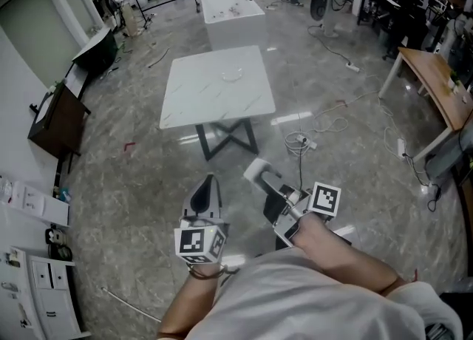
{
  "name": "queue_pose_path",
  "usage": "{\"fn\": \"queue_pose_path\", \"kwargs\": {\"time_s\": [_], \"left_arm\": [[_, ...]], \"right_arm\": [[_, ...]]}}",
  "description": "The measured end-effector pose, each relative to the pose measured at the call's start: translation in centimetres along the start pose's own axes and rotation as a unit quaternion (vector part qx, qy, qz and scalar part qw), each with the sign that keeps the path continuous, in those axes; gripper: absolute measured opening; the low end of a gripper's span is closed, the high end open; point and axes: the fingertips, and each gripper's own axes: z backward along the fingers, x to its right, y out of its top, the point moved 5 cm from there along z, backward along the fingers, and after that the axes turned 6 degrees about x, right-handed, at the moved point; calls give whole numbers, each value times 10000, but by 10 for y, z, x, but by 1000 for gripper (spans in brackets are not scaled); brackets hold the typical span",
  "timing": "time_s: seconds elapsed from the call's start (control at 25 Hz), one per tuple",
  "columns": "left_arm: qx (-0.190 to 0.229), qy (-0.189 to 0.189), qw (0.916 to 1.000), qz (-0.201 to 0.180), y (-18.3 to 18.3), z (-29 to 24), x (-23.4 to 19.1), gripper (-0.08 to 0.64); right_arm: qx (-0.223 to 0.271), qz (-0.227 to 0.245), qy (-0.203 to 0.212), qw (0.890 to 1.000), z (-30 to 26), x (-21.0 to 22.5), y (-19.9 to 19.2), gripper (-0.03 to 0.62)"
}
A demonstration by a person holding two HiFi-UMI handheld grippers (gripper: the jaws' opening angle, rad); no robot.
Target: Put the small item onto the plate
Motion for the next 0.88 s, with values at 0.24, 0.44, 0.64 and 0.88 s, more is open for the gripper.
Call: {"fn": "queue_pose_path", "kwargs": {"time_s": [0.24,0.44,0.64,0.88], "left_arm": [[-59,187,9998,-80,-14,-54,-29,6],[-82,332,9992,-194,-29,-131,-51,6],[-121,484,9986,-161,-45,-235,-65,6],[-117,642,9978,-85,-57,-342,-72,6]], "right_arm": [[-232,-139,19,9996,-60,25,35,101],[-373,-225,82,9990,-124,46,94,101],[-504,-257,47,9984,-190,64,180,101],[-643,-159,56,9978,-252,70,279,101]]}}
